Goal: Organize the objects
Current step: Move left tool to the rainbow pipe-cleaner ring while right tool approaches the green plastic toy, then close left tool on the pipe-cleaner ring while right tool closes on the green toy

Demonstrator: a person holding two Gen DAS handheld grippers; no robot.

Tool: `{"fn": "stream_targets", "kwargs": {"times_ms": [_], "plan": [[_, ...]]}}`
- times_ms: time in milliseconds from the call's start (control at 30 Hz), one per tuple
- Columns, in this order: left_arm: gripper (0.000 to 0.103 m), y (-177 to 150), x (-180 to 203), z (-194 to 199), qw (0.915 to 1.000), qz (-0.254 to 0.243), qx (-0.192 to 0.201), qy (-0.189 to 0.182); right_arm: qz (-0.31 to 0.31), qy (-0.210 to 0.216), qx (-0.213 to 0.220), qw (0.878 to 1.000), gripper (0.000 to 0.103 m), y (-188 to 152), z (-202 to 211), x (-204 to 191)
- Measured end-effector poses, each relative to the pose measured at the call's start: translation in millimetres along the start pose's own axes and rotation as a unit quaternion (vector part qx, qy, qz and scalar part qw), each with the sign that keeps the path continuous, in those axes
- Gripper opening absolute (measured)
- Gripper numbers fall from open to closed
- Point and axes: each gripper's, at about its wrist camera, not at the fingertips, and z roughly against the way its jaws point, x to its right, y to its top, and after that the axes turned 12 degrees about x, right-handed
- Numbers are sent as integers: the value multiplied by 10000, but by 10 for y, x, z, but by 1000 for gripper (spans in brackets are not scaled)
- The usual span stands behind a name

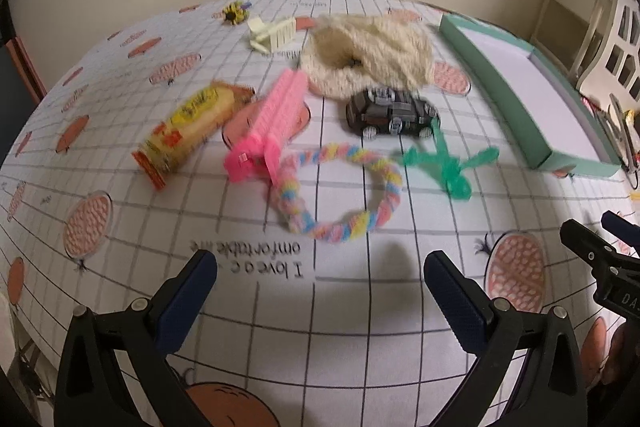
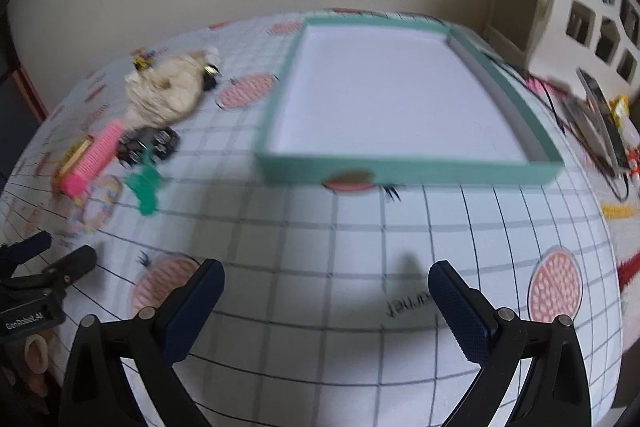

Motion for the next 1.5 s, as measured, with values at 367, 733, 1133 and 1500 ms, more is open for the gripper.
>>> {"fn": "stream_targets", "kwargs": {"times_ms": [367, 733, 1133, 1500], "plan": [[103, 211, -319, 19, 9981, 607, -82, 27, 414, 905, 233, 9948, 103, 482, 119, -487], [88, 209, -390, -68, 9966, 801, -196, 7, 971, 1519, -53, 9836, 82, 601, -123, -910], [60, 171, -414, -200, 9941, 993, -435, -71, 811, 1842, -478, 9784, 52, 496, -393, -937], [33, 186, -401, -206, 9928, 1084, -473, -199, 439, 2084, -630, 9750, 24, 473, -472, -883]]}}
